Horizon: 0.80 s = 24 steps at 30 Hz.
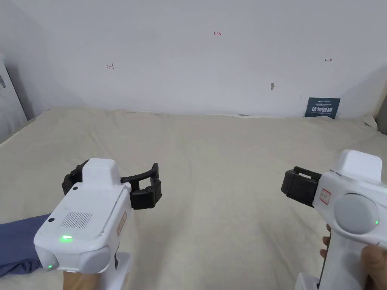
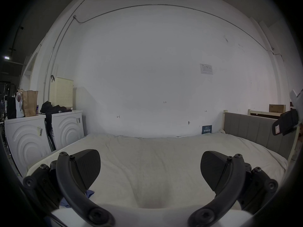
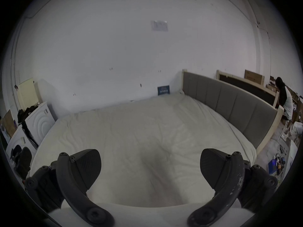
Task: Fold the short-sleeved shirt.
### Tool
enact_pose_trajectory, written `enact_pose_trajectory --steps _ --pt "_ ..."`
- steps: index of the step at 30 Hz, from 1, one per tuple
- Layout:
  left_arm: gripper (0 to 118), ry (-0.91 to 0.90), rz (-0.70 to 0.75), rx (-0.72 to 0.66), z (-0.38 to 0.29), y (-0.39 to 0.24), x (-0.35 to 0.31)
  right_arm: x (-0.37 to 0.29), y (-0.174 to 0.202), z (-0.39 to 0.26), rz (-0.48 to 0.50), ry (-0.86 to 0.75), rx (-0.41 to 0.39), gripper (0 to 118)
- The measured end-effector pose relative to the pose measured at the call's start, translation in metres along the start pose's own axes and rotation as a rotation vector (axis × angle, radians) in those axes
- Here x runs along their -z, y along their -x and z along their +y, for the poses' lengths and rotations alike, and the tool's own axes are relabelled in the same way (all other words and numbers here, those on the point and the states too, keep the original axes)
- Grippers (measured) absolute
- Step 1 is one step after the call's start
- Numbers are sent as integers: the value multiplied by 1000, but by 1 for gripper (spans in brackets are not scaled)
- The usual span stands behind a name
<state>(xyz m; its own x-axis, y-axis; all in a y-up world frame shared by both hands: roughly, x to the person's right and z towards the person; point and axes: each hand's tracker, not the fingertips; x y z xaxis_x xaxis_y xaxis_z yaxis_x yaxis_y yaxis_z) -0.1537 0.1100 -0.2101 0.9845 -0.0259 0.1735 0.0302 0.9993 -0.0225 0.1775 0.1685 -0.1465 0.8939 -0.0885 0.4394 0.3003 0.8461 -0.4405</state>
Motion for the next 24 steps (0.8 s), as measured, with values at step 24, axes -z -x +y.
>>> enact_pose_trajectory --steps 24 --pt "118 -10 8 -9 2 4 -2 -3 1 -15 59 -267 -122 118"
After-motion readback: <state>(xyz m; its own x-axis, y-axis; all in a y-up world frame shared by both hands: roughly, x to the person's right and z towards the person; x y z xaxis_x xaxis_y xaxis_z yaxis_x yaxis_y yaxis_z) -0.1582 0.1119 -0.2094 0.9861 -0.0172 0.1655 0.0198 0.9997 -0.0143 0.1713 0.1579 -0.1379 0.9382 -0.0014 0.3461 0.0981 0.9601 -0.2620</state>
